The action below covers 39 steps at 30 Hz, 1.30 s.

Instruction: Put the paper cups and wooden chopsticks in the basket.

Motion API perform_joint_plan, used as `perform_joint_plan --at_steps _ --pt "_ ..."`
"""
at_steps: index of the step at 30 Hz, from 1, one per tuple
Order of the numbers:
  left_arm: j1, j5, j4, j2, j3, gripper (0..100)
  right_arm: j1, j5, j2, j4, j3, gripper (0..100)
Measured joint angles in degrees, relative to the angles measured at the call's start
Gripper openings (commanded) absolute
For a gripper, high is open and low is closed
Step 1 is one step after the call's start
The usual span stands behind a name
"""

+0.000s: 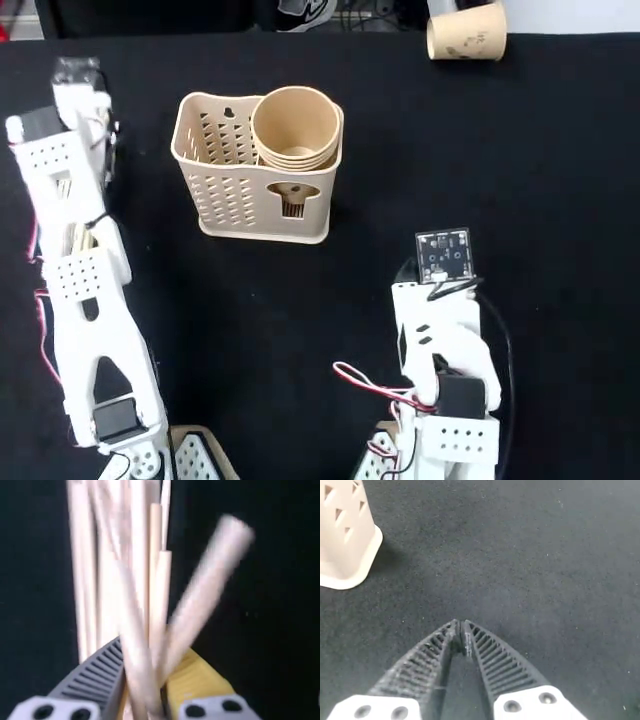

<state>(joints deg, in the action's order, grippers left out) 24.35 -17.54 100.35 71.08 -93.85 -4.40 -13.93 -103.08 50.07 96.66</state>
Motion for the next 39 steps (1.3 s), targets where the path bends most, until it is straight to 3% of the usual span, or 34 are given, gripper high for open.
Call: perform_joint_plan --at_steps 23,36,39 --pt "-1.93 14.42 0.35 -27.69 0.00 3 0.00 0.00 0.00 0.00 0.00 1.6" --pt "-5.27 15.03 0.62 -38.15 0.18 3 0.00 0.00 0.00 0.00 0.00 1.6" --pt "-5.27 15.03 0.62 -41.93 5.54 3 0.00 0.00 0.00 0.00 0.00 1.6"
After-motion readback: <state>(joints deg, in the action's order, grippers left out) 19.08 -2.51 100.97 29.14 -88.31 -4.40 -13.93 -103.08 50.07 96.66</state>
